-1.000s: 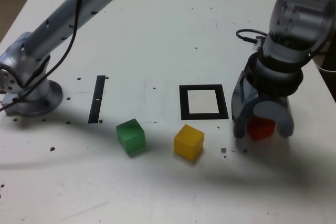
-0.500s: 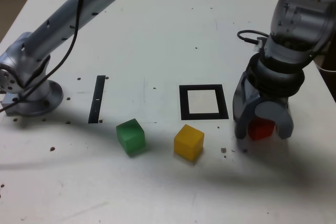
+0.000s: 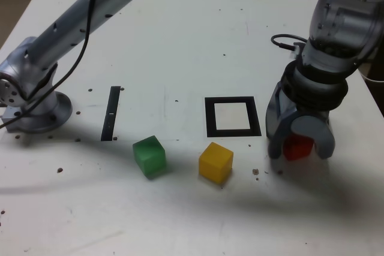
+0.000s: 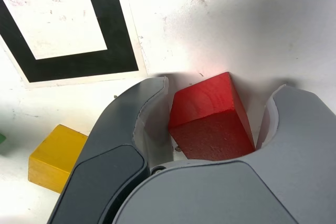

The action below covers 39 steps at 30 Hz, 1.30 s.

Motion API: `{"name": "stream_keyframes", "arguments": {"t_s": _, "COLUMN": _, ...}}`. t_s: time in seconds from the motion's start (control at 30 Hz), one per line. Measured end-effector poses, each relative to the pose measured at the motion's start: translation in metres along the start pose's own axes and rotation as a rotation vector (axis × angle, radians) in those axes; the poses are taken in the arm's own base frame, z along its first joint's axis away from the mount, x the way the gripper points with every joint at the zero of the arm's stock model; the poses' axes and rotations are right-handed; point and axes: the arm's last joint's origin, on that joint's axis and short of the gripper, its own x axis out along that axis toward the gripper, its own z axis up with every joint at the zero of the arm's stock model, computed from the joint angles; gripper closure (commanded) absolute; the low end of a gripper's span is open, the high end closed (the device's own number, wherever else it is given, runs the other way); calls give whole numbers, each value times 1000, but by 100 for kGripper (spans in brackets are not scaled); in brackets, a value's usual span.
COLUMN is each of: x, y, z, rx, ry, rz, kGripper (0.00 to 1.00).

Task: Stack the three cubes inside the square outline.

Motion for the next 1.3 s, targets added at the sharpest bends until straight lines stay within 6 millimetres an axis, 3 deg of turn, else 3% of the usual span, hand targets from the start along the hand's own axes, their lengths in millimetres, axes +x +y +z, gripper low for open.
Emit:
{"name": "stream_keyframes", "arguments": {"t_s": 0.3, "x": -11, "y": 1, "z": -9, "rx": 0, "ry": 35, "rz": 8, "kGripper": 60}}
{"name": "stream_keyframes", "arguments": {"t_s": 0.6, "x": -17, "y": 4, "z": -14, "rx": -6, "ry": 37, "rz": 17, "kGripper": 61}}
{"name": "stream_keyframes", "arguments": {"t_s": 0.77, "x": -21, "y": 27, "z": -27, "rx": -28, "ry": 62, "rz": 16, "kGripper": 61}}
{"name": "stream_keyframes", "arguments": {"t_s": 1.0, "x": -2, "y": 68, "z": -40, "rx": -33, "ry": 158, "rz": 1, "kGripper": 61}}
{"name": "stream_keyframes", "arguments": {"t_s": 1.3, "x": -29, "y": 88, "z": -87, "rx": -42, "ry": 114, "rz": 43, "kGripper": 61}}
